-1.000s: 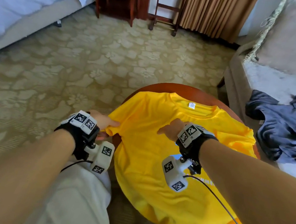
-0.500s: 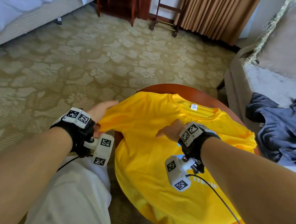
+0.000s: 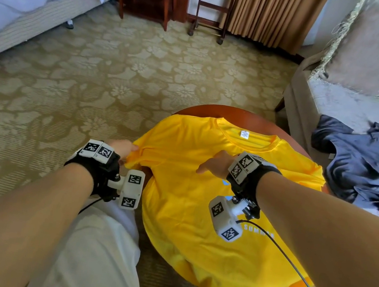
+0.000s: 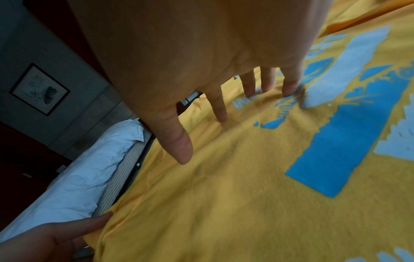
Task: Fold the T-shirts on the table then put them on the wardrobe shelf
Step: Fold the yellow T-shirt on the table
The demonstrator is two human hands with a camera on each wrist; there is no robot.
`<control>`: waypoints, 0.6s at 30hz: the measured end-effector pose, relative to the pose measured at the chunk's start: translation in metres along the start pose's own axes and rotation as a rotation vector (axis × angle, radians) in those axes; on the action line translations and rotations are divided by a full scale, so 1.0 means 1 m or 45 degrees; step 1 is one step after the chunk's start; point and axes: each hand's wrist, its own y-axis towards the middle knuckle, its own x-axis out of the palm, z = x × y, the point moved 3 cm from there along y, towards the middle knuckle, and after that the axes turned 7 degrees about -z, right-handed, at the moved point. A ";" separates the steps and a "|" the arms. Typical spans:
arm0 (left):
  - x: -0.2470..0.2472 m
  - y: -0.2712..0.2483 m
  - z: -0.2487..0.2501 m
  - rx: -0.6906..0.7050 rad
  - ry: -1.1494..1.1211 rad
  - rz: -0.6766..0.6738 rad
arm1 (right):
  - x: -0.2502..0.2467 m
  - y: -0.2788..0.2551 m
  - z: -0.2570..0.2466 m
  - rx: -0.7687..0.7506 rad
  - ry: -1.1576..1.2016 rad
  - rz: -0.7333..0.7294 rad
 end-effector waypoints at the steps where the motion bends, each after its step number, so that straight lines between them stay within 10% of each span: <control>1: -0.002 0.004 -0.003 -0.013 -0.039 0.008 | 0.000 0.001 0.000 -0.001 0.011 -0.006; 6: -0.015 0.000 0.001 -0.029 -0.275 0.206 | 0.000 0.002 0.001 0.006 0.015 -0.001; 18: 0.003 -0.075 0.099 0.722 0.149 0.371 | -0.042 -0.007 0.015 -0.026 0.236 0.104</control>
